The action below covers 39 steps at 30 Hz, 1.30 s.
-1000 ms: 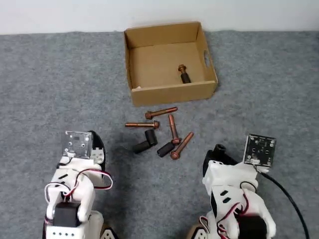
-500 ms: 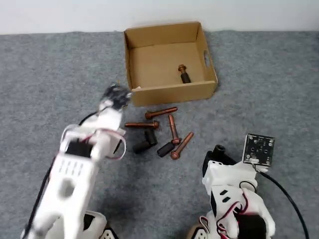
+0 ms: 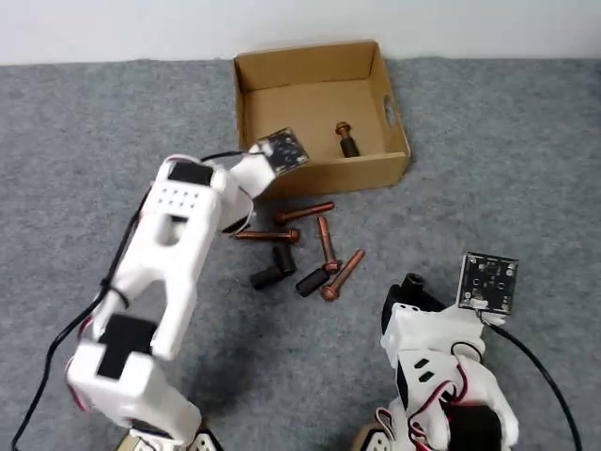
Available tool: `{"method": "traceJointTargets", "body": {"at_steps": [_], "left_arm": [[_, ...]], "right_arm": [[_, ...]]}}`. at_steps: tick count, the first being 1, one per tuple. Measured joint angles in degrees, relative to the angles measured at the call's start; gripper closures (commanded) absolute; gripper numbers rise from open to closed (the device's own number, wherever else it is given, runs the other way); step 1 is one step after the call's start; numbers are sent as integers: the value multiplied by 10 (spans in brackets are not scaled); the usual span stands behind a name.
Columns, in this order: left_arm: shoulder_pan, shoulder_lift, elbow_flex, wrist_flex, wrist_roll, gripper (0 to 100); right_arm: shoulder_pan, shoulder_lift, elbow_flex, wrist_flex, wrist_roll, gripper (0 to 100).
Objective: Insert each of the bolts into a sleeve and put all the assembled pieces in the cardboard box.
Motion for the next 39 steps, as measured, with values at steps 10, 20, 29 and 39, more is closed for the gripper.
{"method": "traceJointTargets", "body": {"at_steps": [10, 20, 29, 39], "left_arm": [[42, 203, -217, 131, -91, 893], [61, 365, -422, 209, -98, 893], [81, 462, -593, 299, -98, 895], [92, 464, -607, 302, -95, 895]], "right_arm": [[0, 0, 0, 0, 0, 991], [0, 0, 0, 0, 0, 991], [0, 0, 0, 0, 0, 991], [0, 0, 0, 0, 0, 991]]}}
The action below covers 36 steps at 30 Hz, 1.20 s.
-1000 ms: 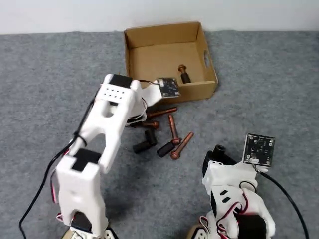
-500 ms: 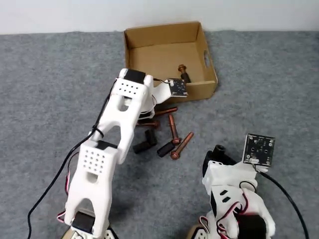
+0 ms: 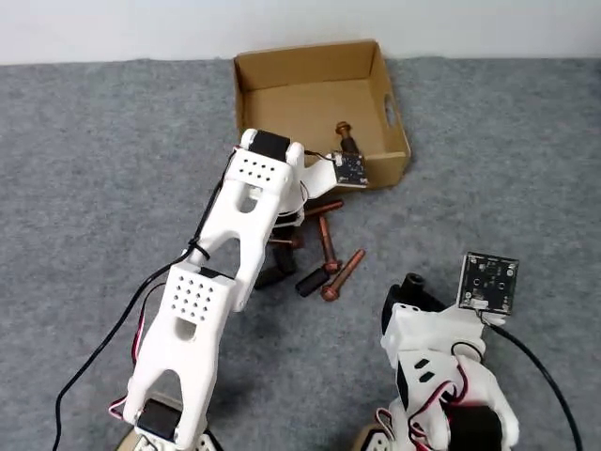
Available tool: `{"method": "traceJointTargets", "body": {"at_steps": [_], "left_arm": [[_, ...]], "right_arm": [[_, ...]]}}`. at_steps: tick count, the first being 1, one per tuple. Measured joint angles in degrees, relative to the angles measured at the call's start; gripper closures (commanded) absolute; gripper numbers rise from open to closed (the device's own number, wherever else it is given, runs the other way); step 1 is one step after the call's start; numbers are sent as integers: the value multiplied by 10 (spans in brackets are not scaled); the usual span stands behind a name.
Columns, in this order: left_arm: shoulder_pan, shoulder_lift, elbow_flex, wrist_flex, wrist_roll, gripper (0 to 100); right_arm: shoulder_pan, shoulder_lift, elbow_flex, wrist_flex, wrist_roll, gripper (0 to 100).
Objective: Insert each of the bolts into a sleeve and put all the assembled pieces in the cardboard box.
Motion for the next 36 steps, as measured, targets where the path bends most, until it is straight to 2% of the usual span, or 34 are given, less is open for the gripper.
{"method": "traceJointTargets", "body": {"at_steps": [10, 17, 20, 27, 36], "left_arm": [[8, -131, 145, 1, 0, 895], [8, -142, 222, -4, -17, 895], [6, -144, 246, -36, -20, 895], [-10, -135, 255, -109, -20, 895], [-9, -113, 244, -118, -23, 895]], "right_arm": [[0, 0, 0, 0, 0, 991], [0, 0, 0, 0, 0, 991], [0, 0, 0, 0, 0, 991], [20, 0, 0, 0, 0, 991], [33, 0, 0, 0, 0, 991]]}}
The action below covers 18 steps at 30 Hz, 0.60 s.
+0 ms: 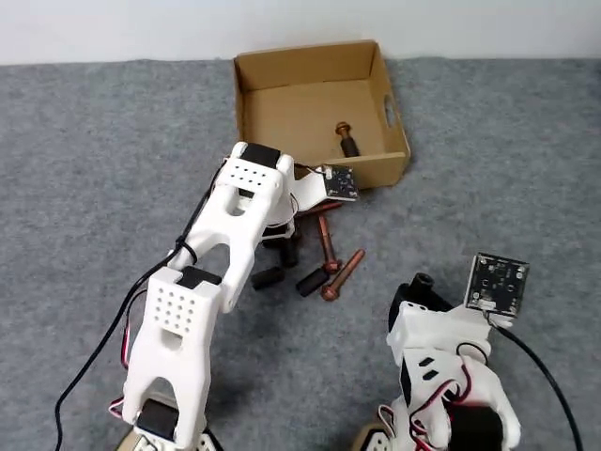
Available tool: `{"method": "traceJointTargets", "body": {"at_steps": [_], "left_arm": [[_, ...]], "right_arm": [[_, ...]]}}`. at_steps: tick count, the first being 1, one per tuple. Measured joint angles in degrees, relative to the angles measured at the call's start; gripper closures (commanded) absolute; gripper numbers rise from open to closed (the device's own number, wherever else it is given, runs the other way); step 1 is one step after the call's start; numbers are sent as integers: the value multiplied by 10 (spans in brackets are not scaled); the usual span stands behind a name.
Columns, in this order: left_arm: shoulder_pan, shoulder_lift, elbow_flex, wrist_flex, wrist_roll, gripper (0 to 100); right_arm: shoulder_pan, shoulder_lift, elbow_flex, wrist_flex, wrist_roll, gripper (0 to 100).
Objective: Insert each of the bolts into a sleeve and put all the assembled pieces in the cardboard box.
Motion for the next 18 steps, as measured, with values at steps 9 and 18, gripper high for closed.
{"method": "traceJointTargets", "body": {"at_steps": [9, 18], "left_arm": [[41, 0, 0, 0, -1, 909], [47, 0, 0, 3, 3, 995]], "right_arm": [[0, 0, 0, 0, 0, 991], [0, 0, 0, 0, 0, 991]]}}
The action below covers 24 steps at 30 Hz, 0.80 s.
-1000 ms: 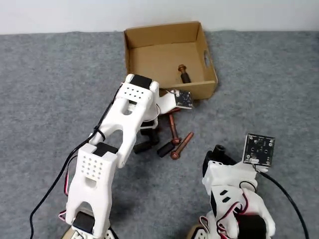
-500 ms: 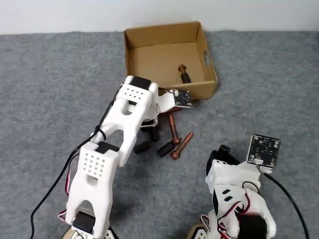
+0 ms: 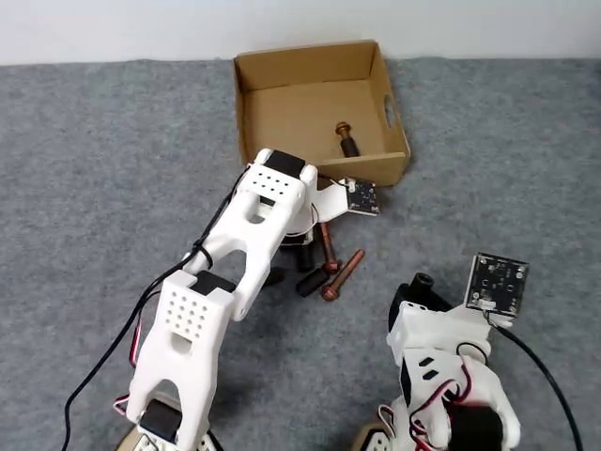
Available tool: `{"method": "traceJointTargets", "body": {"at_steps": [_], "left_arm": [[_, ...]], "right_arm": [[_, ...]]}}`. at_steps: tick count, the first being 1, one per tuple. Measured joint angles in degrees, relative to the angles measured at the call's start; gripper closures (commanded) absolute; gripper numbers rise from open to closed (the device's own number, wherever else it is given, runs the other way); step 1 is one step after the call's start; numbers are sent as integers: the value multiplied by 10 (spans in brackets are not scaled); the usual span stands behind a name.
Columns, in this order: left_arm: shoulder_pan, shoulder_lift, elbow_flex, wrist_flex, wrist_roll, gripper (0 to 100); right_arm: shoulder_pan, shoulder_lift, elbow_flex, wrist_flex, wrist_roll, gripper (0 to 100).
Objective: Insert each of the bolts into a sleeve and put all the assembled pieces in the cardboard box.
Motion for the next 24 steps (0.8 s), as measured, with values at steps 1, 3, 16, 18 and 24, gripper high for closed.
{"method": "traceJointTargets", "body": {"at_steps": [1, 3, 16, 18, 24], "left_arm": [[1, 0, 0, 3, 0, 995], [1, 0, 0, 7, 0, 995], [-3, -1, -97, 113, 41, 996], [-11, -11, -98, 114, 47, 996], [-10, -129, -25, 114, 78, 996]], "right_arm": [[0, 0, 0, 0, 0, 991], [0, 0, 0, 0, 0, 991], [0, 0, 0, 0, 0, 991], [0, 0, 0, 0, 0, 991], [0, 0, 0, 0, 0, 991]]}}
